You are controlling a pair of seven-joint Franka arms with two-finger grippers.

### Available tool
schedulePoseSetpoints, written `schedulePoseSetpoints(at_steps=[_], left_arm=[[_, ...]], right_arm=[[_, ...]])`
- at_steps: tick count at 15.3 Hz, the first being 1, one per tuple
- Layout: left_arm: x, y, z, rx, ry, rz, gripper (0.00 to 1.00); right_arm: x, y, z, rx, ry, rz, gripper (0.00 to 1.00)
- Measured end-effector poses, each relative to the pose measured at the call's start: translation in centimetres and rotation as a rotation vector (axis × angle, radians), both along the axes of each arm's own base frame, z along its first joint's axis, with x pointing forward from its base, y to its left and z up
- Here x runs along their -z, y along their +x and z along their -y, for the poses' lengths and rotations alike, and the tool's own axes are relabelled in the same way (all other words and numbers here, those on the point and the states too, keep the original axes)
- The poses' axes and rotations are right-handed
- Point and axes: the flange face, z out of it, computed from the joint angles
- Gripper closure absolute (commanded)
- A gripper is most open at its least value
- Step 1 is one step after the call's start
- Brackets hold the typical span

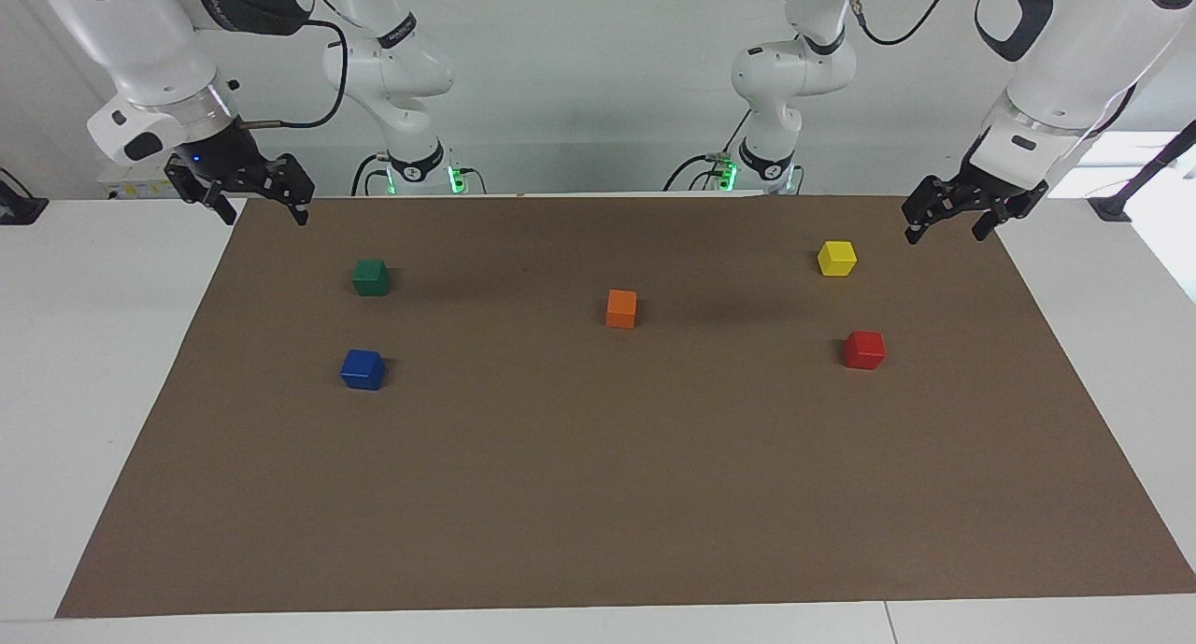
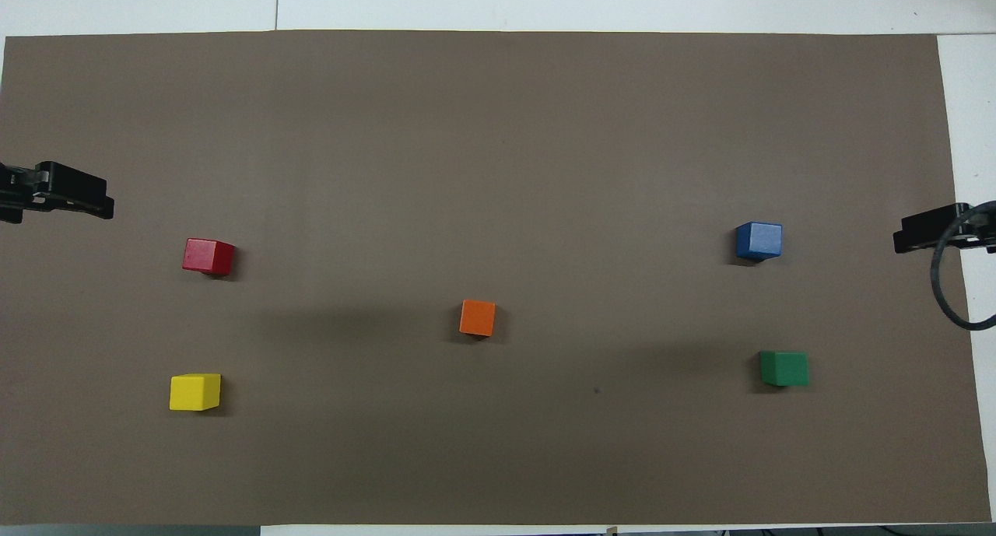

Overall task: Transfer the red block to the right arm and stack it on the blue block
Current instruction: 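Reach the left gripper to the red block while the right gripper approaches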

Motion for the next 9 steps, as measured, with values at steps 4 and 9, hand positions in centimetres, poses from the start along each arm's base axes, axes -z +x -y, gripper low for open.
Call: schedulePoseSetpoints(at_steps=[4, 9], left_arm=[[0.1, 0.0, 0.0, 0.0, 0.0, -0.002, 0.0], [3.7, 1.0, -1.7, -0.031, 0.001, 0.041, 0.0]], right_arm=[[0.0, 0.0, 0.2, 0.003, 0.0, 0.0, 0.0], [0.0, 0.0, 0.2, 0.004, 0.0, 0.0, 0.0]])
